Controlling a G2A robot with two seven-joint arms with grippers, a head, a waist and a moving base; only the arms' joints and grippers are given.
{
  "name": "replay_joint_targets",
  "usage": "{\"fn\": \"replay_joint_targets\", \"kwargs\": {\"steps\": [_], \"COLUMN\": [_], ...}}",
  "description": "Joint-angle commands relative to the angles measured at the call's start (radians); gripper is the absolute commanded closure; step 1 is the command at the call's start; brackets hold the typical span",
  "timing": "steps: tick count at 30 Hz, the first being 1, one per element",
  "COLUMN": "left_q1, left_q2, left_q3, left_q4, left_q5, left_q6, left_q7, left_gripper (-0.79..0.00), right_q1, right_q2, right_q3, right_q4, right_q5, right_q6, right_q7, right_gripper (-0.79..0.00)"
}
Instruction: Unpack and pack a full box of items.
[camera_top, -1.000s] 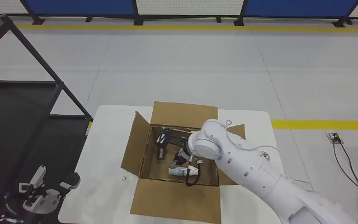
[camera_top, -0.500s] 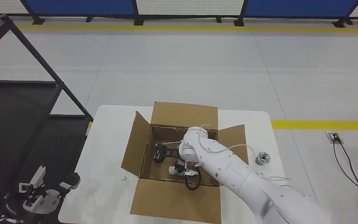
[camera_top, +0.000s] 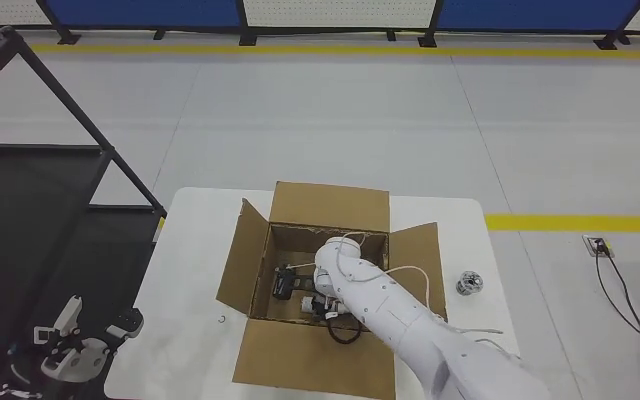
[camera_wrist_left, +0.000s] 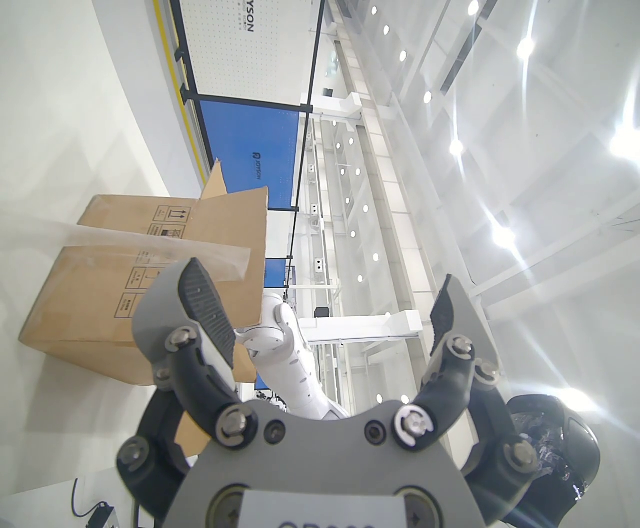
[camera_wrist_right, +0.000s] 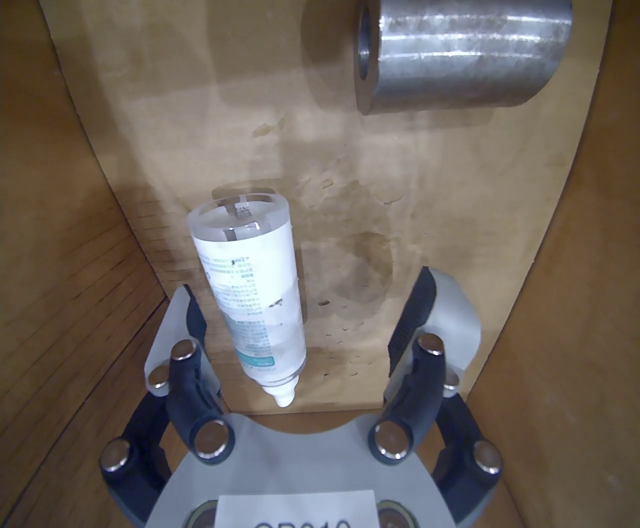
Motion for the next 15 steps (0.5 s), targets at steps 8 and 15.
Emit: {"fn": "replay_joint_targets", "kwargs": {"steps": [8, 15], "left_q1": [0.0, 0.0], "left_q2": [0.0, 0.0], "left_q3": [0.0, 0.0], "left_q4": [0.0, 0.0], "left_q5": [0.0, 0.0], "left_q6": [0.0, 0.0], "left_q7": [0.0, 0.0], "left_gripper": [-0.785, -0.785], "right_q1": [0.005, 0.038], "right_q2": [-0.027, -0.03], "right_q3": [0.01, 0.023], "right_q4": [0.081, 0.099], "right_q5": [-0.017, -0.04], "right_q6": [-0.014, -0.033], "right_q7": [-0.057, -0.132], "right_gripper": [0.0, 0.0]}}
